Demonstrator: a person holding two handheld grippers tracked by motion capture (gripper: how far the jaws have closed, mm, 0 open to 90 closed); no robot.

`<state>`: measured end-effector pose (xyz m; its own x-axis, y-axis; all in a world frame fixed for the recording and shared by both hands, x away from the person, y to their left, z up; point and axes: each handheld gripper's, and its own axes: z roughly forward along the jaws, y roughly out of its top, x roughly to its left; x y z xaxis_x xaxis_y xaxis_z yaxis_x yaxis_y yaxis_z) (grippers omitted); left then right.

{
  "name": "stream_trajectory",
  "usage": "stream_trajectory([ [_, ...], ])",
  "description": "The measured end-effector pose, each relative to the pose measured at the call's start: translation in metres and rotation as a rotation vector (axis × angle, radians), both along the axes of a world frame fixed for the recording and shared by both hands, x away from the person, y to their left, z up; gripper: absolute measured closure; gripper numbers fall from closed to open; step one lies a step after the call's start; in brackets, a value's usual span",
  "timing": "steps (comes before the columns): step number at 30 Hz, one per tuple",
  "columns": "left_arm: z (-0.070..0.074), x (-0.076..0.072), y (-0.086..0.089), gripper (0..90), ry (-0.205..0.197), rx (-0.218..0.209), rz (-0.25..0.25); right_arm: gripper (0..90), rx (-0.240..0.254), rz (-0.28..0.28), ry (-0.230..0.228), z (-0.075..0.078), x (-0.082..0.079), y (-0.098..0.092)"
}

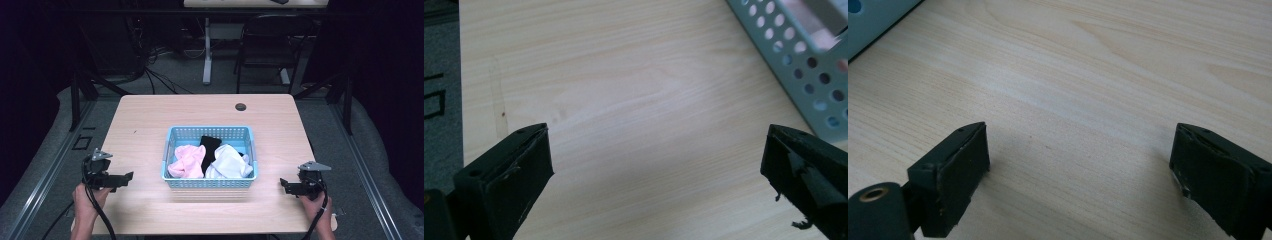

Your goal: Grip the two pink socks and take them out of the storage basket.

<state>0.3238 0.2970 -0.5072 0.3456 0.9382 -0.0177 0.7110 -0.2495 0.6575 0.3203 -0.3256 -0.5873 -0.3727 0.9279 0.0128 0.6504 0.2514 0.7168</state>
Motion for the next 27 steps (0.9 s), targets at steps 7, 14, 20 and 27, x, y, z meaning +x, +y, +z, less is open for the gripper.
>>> stream_trajectory([
  [7, 0.024, 0.007, -0.016, 0.1, 0.001, 0.001, -0.056, 8.4, 0.000, 0.001, 0.000, 0.000, 0.000, 0.000],
  [14, 0.039, 0.013, -0.035, 0.1, 0.015, 0.010, -0.109, 8.5, 0.000, -0.001, -0.002, 0.000, 0.000, 0.000],
  [20, 0.061, 0.023, -0.052, 0.0, 0.012, 0.024, -0.186, 8.5, 0.000, -0.002, -0.002, 0.000, 0.000, 0.000],
  [27, 0.080, 0.037, -0.074, 0.0, 0.036, 0.052, -0.247, 8.5, 0.000, -0.001, -0.001, 0.000, 0.000, 0.000],
])
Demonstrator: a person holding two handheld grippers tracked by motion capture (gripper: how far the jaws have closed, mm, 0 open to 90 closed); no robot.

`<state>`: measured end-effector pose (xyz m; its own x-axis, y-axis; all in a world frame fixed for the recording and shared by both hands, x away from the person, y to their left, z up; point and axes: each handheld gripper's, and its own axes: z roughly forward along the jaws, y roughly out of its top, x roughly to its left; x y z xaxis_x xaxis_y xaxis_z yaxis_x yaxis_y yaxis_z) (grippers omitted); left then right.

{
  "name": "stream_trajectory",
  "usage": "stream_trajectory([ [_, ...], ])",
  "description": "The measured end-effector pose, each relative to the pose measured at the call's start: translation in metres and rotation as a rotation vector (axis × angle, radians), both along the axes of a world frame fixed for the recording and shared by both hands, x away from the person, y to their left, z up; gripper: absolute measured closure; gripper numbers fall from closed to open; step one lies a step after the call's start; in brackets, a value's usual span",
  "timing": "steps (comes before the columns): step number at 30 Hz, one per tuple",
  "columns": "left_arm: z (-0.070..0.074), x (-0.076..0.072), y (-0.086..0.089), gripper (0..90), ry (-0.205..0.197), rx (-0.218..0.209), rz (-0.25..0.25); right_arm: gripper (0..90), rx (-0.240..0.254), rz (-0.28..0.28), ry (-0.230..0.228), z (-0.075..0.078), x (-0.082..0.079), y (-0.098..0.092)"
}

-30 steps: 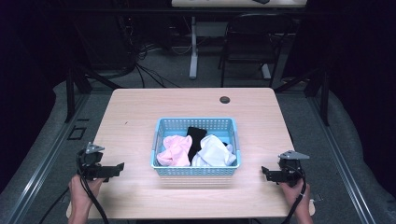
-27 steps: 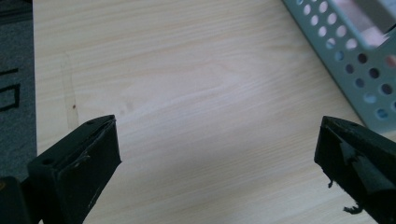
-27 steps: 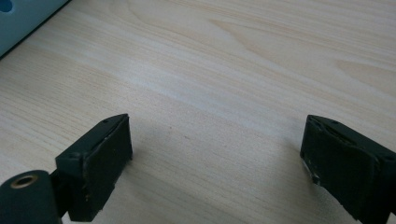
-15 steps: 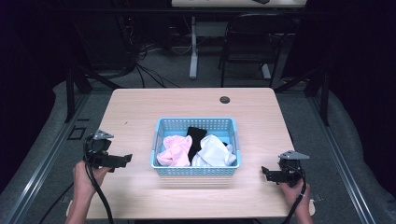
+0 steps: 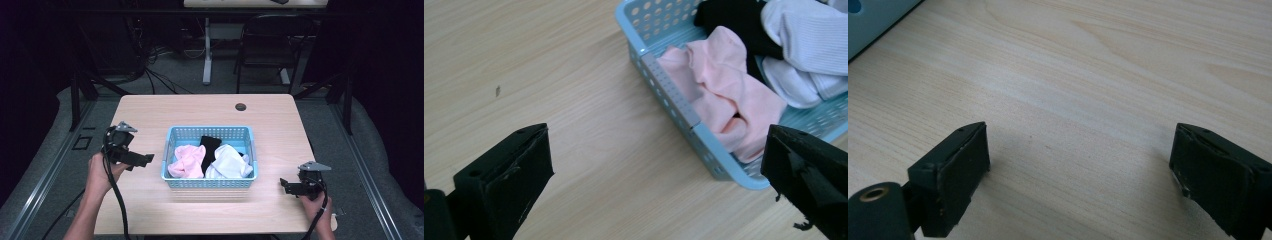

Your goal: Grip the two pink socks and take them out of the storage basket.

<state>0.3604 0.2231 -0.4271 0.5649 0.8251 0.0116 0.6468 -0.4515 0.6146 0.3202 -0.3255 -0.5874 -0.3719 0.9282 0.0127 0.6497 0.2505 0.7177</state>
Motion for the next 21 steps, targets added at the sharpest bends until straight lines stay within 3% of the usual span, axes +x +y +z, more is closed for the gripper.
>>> stream_trajectory([
  [6, 0.006, 0.013, -0.032, 0.0, 0.055, 0.009, -0.083, 8.5, -0.001, 0.001, 0.001, 0.000, 0.000, 0.000],
  [12, 0.000, 0.027, -0.065, 0.0, 0.104, 0.047, -0.147, 8.5, 0.000, -0.001, -0.001, 0.000, 0.000, 0.000],
  [21, -0.016, 0.040, -0.095, 0.0, 0.170, 0.083, -0.183, 8.6, 0.000, -0.001, -0.002, 0.000, 0.000, 0.000],
])
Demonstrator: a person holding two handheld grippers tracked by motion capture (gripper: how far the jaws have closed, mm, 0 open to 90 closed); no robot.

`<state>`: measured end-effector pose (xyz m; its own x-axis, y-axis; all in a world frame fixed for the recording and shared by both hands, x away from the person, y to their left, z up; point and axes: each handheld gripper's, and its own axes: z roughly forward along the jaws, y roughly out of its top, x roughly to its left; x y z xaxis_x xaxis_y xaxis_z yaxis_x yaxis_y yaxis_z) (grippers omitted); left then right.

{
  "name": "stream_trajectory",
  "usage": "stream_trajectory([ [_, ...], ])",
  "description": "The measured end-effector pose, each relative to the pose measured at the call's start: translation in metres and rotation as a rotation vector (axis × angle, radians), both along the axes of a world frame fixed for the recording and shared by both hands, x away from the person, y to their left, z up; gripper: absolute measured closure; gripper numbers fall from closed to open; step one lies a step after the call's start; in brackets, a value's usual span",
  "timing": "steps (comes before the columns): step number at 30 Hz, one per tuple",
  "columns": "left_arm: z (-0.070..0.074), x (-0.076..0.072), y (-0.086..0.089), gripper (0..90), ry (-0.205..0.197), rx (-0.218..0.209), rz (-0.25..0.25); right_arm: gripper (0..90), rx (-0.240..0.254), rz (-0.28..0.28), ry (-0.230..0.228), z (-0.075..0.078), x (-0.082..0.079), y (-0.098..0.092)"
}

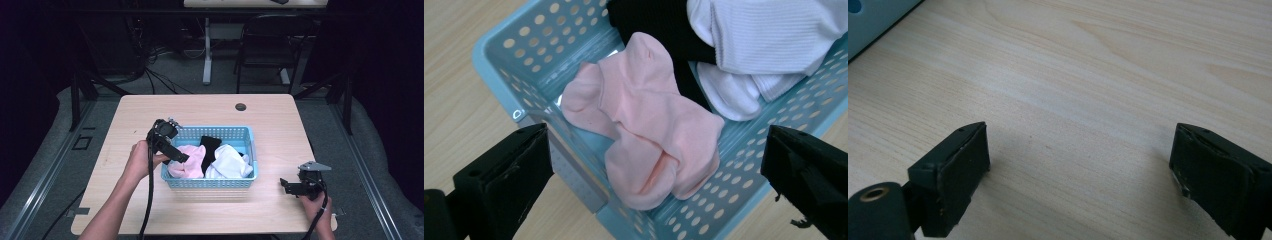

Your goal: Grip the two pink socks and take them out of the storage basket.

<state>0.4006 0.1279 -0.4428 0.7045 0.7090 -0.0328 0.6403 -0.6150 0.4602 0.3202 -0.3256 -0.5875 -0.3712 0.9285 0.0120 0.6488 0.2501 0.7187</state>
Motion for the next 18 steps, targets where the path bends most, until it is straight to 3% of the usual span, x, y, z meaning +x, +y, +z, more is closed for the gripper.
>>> stream_trajectory([
  [7, -0.017, 0.015, -0.021, 0.0, 0.069, 0.025, -0.028, 8.6, -0.003, 0.003, 0.003, 0.000, 0.000, 0.000],
  [18, -0.045, 0.031, -0.045, 1.9, 0.129, 0.072, -0.043, 8.6, -0.002, 0.004, 0.003, 0.000, 0.000, 0.000],
])
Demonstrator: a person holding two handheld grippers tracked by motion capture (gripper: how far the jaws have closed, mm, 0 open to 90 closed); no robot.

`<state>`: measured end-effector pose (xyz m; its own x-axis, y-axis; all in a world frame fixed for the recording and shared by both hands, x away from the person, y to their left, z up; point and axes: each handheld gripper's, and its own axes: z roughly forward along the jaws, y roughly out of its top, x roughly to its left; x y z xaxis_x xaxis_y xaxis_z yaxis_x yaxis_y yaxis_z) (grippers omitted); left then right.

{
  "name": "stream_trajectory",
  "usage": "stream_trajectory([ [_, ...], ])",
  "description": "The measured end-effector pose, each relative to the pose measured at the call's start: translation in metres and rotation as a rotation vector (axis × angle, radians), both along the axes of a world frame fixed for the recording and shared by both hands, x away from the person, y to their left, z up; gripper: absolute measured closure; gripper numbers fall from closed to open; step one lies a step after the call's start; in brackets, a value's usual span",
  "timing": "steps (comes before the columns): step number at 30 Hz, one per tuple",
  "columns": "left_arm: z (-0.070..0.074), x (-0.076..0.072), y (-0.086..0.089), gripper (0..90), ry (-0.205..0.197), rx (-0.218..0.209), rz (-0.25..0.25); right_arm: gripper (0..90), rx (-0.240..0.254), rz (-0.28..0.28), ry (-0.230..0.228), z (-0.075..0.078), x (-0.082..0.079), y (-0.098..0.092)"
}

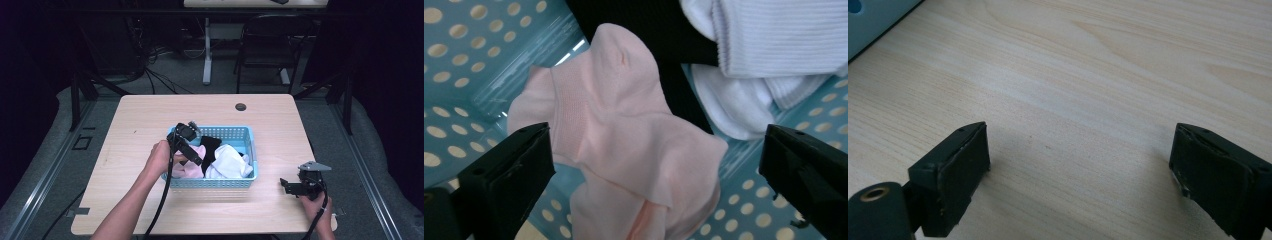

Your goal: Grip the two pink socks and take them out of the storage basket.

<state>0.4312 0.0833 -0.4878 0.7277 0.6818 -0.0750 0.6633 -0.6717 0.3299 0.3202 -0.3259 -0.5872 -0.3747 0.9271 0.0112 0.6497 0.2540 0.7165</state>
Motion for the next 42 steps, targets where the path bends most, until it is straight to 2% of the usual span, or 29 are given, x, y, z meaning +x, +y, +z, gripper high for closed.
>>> stream_trajectory([
  [4, -0.008, 0.005, -0.003, 12.4, 0.027, 0.022, 0.000, 8.7, 0.000, 0.000, 0.000, 0.000, 0.000, 0.000],
  [7, -0.012, 0.009, -0.004, 17.5, 0.030, 0.041, 0.005, 8.7, 0.000, 0.000, 0.000, 0.000, 0.000, 0.000],
  [11, -0.015, 0.010, -0.006, 29.6, 0.028, 0.054, 0.010, 8.7, 0.000, 0.000, 0.000, 0.000, 0.000, 0.000],
  [16, -0.017, 0.010, -0.008, 39.9, 0.034, 0.059, 0.003, 8.6, 0.000, 0.000, 0.000, 0.000, 0.000, 0.000],
  [24, -0.022, 0.012, -0.010, 57.2, 0.034, 0.106, 0.014, 8.7, 0.000, 0.000, 0.000, 0.000, 0.000, 0.000],
  [33, -0.026, 0.010, -0.011, 77.8, 0.029, 0.106, 0.000, 8.7, 0.000, 0.000, 0.000, 0.000, 0.000, 0.000],
  [36, -0.025, 0.008, -0.011, 81.1, 0.025, 0.107, -0.003, 8.7, 0.000, 0.000, 0.000, 0.000, 0.000, 0.000],
  [42, -0.020, 0.005, -0.011, 82.1, 0.015, 0.093, -0.008, 8.6, 0.000, 0.000, 0.000, 0.000, 0.000, 0.000],
])
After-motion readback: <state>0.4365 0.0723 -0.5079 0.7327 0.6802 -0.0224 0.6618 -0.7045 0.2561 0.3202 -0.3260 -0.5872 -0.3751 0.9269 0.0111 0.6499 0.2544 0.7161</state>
